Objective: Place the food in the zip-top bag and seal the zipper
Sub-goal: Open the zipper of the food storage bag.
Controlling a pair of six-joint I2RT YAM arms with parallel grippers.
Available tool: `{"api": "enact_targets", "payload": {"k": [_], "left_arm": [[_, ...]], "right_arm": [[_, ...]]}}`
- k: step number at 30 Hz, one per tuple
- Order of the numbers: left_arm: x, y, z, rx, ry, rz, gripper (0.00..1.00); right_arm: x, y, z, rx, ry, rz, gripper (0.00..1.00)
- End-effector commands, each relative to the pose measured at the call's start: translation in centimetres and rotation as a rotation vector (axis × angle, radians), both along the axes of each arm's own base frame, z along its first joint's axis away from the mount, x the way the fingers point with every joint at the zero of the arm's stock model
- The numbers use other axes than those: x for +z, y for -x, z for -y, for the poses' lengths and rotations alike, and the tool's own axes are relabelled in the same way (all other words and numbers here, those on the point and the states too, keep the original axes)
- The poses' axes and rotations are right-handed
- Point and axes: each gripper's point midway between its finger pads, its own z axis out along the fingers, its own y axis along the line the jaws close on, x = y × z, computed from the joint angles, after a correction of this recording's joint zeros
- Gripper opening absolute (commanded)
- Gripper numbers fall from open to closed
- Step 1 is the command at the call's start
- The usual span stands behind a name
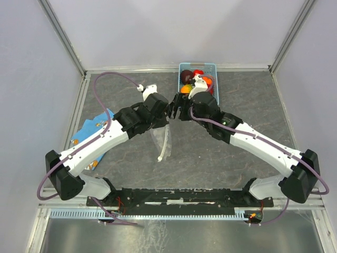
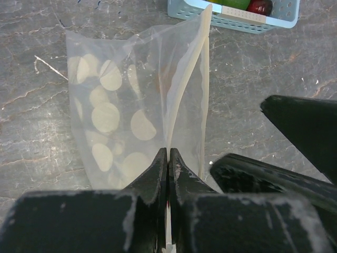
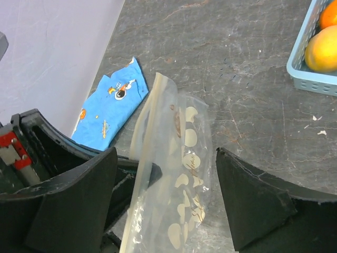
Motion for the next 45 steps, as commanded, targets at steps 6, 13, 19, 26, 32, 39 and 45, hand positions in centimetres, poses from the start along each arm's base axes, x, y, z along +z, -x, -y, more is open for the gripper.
{"api": "enact_targets", "payload": {"k": [6,13,19,26,32,39,45], "left_arm": [[2.6,-0.9,1.4,-0.067,-0.014,0.082,0.03],[3.3,-1.1,0.6,-0.061,-0.064,0.099,0.03],[3.6,-1.5,-0.5,-0.053,-0.157,0.102,0.03],[3.8,-1.8,-0.9,-0.064,-0.229,0.085,0.03],[3.6,-2.0,-0.7,-0.077,-0.259,0.071,0.03],[4.5,-2.2,-1.3,-0.088,-0.318,0.069,0.03],[3.9,-1.1,1.0,-0.144,-0.185,0.028,0.06]], "right_arm": [[0.7,-1.0,-0.8,0.04,-0.019,-0.047,0.84],[-2.4,-0.8,2.6,-0.052,0.105,-0.11,0.78],[-2.9,-0.1,5.1,-0.093,0.204,-0.12,0.71],[-3.8,0.6,7.0,-0.108,0.306,-0.139,0.69],[-5.2,1.2,7.7,-0.106,0.338,-0.157,0.64],[-6.7,2.0,8.0,-0.083,0.331,-0.155,0.45],[-5.6,2.1,6.0,-0.052,0.183,-0.141,0.05]]}}
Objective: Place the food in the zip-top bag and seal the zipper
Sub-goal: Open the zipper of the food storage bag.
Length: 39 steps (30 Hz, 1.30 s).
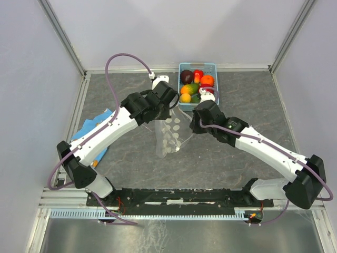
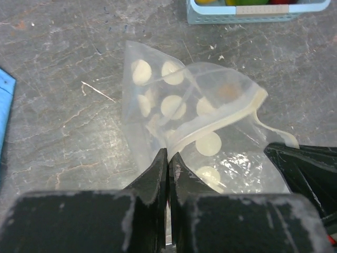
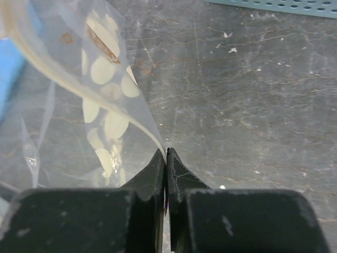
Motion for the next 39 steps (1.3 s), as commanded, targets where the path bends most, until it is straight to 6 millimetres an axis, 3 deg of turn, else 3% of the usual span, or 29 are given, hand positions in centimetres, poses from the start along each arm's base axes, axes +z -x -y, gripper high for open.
{"api": "enact_targets", "payload": {"k": [1,7,15,21,27,29,33,39], "left_arm": [[1.2,0.7,1.6,-0.043,0.107,-0.002,0.09],[0.0,2.1,2.7,-0.038,0.174,-0.037,0.26],[-1.7,3.7,3.3,0.003,0.169,-0.037,0.35],[-2.7,4.0,2.5,0.048,0.127,-0.029,0.34],[-1.8,2.9,0.1,0.113,0.047,0.054,0.12],[-1.3,2.5,-0.5,0.128,0.023,0.083,0.09],[-0.9,2.0,-0.2,0.124,0.016,0.097,0.15],[-2.7,1.6,0.7,0.1,-0.034,0.068,0.22]], "right_arm": [[3.1,-0.7,-1.9,-0.01,-0.181,0.069,0.02],[3.7,-1.3,-2.8,-0.102,-0.336,0.076,0.02],[3.7,-1.5,-3.5,-0.149,-0.372,0.097,0.01],[3.3,-1.7,-3.8,-0.145,-0.365,0.095,0.02],[2.3,-1.5,-4.2,-0.108,-0.332,0.078,0.02],[2.0,-1.4,-4.5,-0.088,-0.33,0.067,0.01],[1.4,-1.1,-5.2,-0.059,-0.333,0.044,0.02],[1.3,-1.2,-5.7,-0.04,-0.34,0.04,0.02]]}}
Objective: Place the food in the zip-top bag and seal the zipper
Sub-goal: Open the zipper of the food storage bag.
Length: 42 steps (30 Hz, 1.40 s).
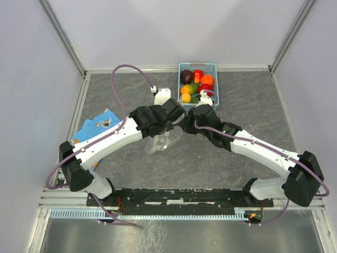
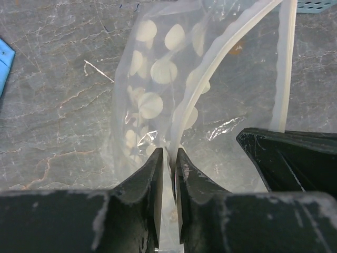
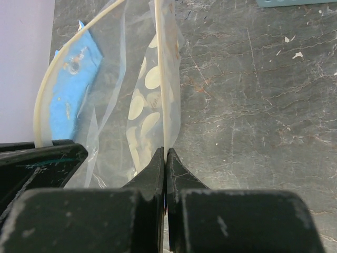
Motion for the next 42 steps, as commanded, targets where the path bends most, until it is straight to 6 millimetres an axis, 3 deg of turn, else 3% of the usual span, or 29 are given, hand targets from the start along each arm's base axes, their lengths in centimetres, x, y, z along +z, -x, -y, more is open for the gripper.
{"api": "enact_targets", "payload": {"k": [1,6,9,14,17,23,32,42], "left_arm": [[0.8,-1.2,0.2,0.013,-0.031,0.046,0.19],[2.5,-1.3,-1.6,0.041,-0.085,0.094,0.03],[3.9,-1.2,-3.4,0.064,-0.132,0.124,0.03],[5.1,-1.1,-6.0,0.103,-0.222,0.146,0.03],[4.7,-1.2,-7.1,0.11,-0.265,0.13,0.03],[2.5,-1.3,-6.9,0.074,-0.27,0.071,0.03],[1.4,-3.3,-7.3,0.05,-0.238,0.027,0.03],[-0.1,-5.2,-6.5,0.023,-0.262,-0.004,0.03]], "right_arm": [[1.3,-0.5,-0.9,0.025,-0.037,0.044,0.02],[-0.1,-0.8,0.4,-0.006,0.008,0.025,0.02],[-1.3,-1.2,1.1,-0.023,0.027,0.007,0.02],[-3.0,-2.0,0.6,-0.006,0.044,-0.03,0.02],[-4.6,-2.5,-0.4,0.019,0.064,-0.059,0.02],[-6.7,-3.7,-1.7,0.054,0.106,-0.073,0.02],[-3.3,-4.2,-3.0,0.176,0.1,0.004,0.25],[2.8,-3.9,-1.3,0.282,0.075,0.093,0.55]]}}
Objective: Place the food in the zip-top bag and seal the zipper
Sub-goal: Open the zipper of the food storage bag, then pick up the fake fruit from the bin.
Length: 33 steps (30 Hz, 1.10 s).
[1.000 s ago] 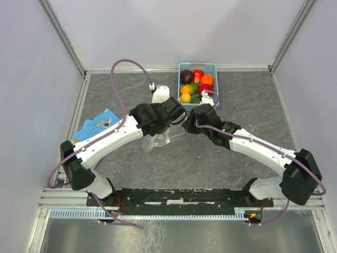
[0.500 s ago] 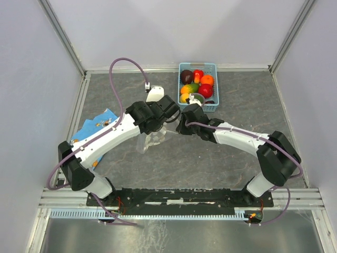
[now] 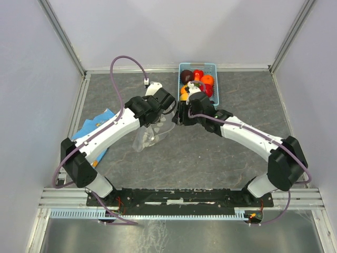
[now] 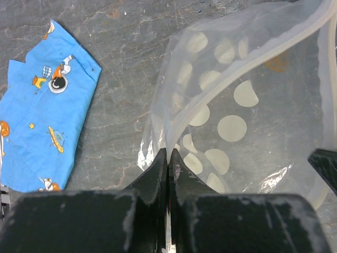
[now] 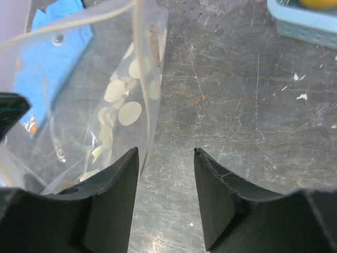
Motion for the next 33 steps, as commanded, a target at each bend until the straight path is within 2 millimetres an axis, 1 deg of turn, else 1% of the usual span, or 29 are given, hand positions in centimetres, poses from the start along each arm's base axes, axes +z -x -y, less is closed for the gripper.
{"api": "enact_targets", "payload": {"k": [1,5,7,11,13,15,18,20,22,27,30,33], "left_arm": [[0.3,-1.7,0.8,-0.037,-0.005,0.017,0.03],[0.1,-2.5,0.8,-0.039,-0.018,0.01,0.03],[0.1,-2.8,1.0,-0.043,-0.022,0.009,0.03],[0.0,-3.3,1.2,-0.048,-0.028,0.006,0.03],[0.0,-3.4,1.3,-0.053,-0.025,0.009,0.03],[-0.1,-3.6,1.3,-0.055,-0.026,0.008,0.03],[-0.2,-3.7,1.5,-0.061,-0.027,0.004,0.03],[-0.2,-3.8,1.5,-0.065,-0.029,0.002,0.03],[-0.3,-3.8,1.6,-0.072,-0.03,-0.003,0.03],[-0.3,-3.8,1.7,-0.076,-0.029,-0.008,0.03],[-0.4,-3.8,1.7,-0.075,-0.028,-0.011,0.03],[-0.5,-3.8,1.6,-0.073,-0.031,-0.015,0.03]], "right_arm": [[5.8,-0.5,0.9,0.098,-0.064,0.093,0.57],[7.0,-0.7,2.5,0.162,-0.081,0.085,0.64],[7.0,-1.8,4.1,0.137,-0.052,0.097,0.67],[6.4,-5.5,8.3,0.023,0.015,0.111,0.68],[5.5,-7.6,10.3,-0.047,0.078,0.107,0.69],[4.7,-9.7,12.1,-0.112,0.155,0.11,0.74],[3.6,-12.7,14.1,-0.223,0.234,0.125,0.79],[2.8,-14.5,14.7,-0.27,0.266,0.139,0.82],[2.5,-16.4,15.1,-0.309,0.291,0.154,0.85],[0.2,-19.7,15.3,-0.371,0.333,0.154,0.89],[-1.5,-20.6,15.1,-0.371,0.35,0.126,0.91],[-3.4,-20.6,13.8,-0.309,0.335,0.058,0.93]]}}
